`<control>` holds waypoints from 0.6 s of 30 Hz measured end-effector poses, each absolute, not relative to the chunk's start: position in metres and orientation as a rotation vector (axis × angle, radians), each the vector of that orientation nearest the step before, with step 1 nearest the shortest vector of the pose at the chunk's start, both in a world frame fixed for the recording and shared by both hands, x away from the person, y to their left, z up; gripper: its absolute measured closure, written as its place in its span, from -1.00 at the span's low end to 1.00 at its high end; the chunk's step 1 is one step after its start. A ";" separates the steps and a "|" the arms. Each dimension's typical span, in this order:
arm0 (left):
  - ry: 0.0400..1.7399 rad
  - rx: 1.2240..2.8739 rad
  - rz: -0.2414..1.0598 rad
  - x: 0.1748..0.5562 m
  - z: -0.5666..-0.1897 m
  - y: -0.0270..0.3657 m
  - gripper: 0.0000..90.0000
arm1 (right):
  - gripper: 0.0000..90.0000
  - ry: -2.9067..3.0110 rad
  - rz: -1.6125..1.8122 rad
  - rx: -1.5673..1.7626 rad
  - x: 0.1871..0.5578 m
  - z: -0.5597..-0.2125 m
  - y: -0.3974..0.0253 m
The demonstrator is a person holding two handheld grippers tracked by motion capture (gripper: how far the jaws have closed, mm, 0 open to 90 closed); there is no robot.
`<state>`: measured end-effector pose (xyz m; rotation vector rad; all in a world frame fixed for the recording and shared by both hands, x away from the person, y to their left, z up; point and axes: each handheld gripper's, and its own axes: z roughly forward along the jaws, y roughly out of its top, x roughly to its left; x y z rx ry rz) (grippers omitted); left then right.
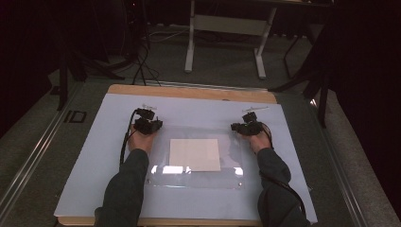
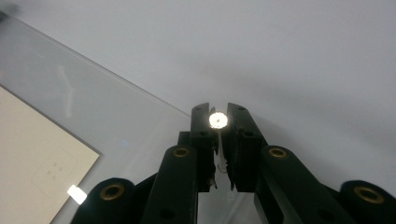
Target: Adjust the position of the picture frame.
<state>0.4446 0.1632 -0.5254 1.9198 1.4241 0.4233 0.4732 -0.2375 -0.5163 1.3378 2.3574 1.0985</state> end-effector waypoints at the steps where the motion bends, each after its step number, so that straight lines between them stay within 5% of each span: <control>1: 1.423 1.919 0.425 0.444 -0.526 0.163 0.85 | 0.81 2.354 1.107 1.341 0.473 -0.517 -0.238; 18: 1.414 1.912 0.437 0.438 -0.527 0.167 0.85 | 0.81 2.333 1.134 1.315 0.469 -0.519 -0.235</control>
